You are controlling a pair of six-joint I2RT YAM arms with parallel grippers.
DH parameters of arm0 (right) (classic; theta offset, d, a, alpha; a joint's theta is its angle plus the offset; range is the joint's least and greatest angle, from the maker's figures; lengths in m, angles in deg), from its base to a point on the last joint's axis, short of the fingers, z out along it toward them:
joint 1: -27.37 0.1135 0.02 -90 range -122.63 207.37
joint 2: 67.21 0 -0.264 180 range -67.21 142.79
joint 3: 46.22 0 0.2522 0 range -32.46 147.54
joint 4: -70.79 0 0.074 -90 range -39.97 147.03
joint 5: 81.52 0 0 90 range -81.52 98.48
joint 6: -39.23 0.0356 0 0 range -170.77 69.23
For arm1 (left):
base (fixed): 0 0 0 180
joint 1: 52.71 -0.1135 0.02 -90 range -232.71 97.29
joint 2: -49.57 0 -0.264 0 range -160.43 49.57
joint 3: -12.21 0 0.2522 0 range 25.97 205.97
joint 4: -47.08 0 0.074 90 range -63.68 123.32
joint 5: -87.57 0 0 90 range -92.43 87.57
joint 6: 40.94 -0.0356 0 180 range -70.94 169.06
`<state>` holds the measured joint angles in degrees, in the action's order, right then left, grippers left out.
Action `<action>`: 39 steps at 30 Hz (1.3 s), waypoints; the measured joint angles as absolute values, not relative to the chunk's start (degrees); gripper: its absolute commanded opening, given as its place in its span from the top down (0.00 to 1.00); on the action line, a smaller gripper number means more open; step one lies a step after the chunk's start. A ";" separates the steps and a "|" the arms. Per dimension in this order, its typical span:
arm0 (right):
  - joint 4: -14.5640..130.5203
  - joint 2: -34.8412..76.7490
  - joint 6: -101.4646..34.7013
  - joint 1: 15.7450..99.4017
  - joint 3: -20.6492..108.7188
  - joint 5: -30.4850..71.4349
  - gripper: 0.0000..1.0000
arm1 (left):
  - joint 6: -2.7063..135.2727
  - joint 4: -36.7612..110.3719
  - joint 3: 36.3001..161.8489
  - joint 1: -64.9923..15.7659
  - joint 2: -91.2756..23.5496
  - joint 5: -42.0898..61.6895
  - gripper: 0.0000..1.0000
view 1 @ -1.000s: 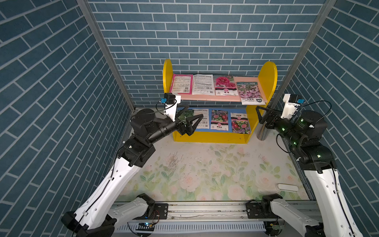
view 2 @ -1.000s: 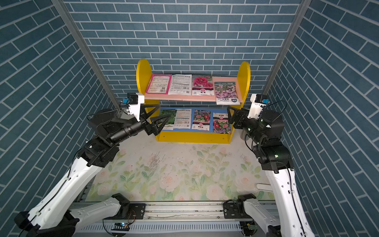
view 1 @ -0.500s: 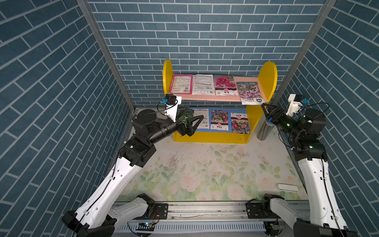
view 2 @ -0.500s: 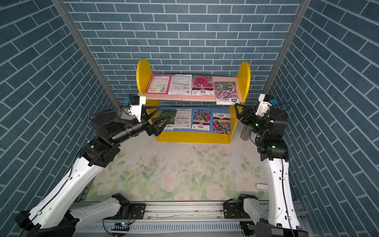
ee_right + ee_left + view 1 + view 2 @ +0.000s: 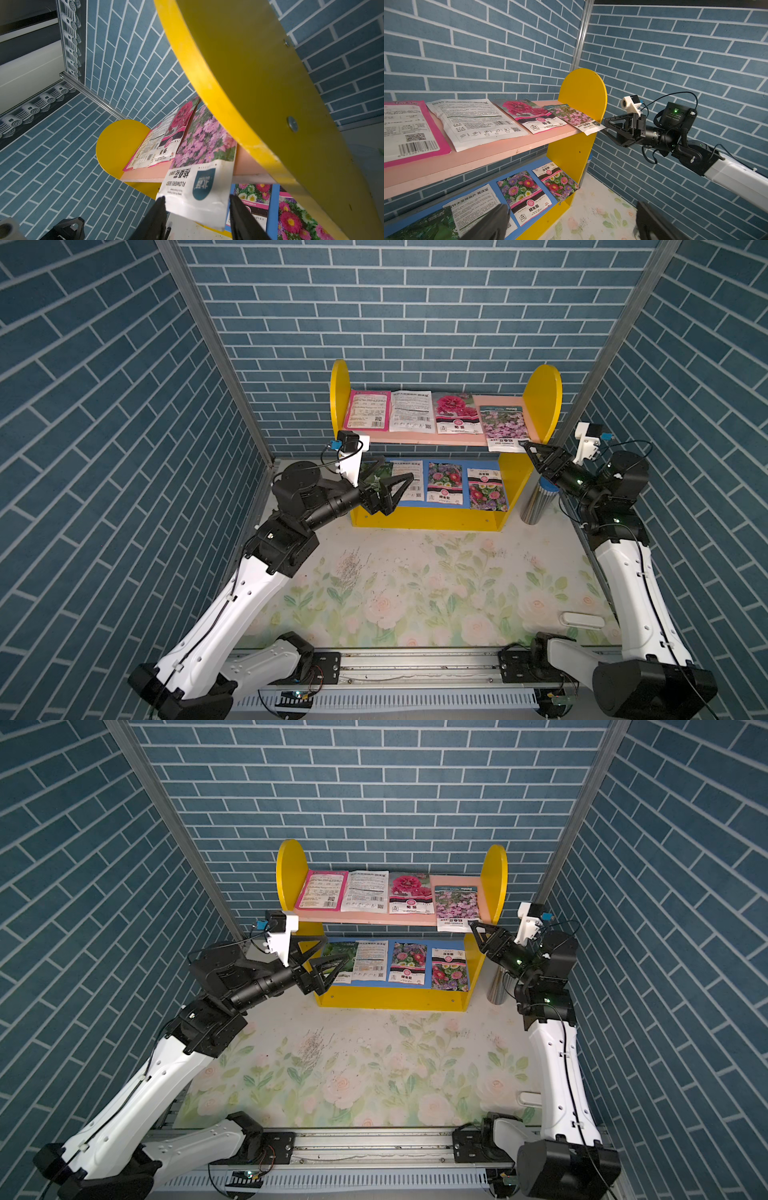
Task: Take the seed bag off the shelf
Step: Pick up the seed packet from the shelf.
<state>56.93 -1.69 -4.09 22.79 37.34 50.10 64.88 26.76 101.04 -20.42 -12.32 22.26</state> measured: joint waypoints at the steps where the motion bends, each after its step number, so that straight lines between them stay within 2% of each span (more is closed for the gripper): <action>1: 57.23 -1.30 -3.94 22.75 37.34 50.19 0.54 | 64.90 26.78 101.04 -20.42 -12.32 22.26 0.00; 6: 58.63 -0.40 -2.80 22.68 37.34 50.39 0.64 | 64.94 27.19 101.02 -20.42 -12.32 22.24 0.00; 17: 60.84 0.19 -1.38 22.55 37.34 50.78 0.99 | 66.30 28.94 99.53 -20.42 -13.72 22.52 0.00; 29: 61.82 -6.20 -3.22 22.53 34.46 51.92 1.00 | 76.37 42.08 94.09 -19.24 -15.38 24.86 0.00; 39: 69.67 -13.93 -1.99 22.53 30.55 61.21 1.00 | 87.85 58.60 92.89 -15.00 -21.90 25.32 0.00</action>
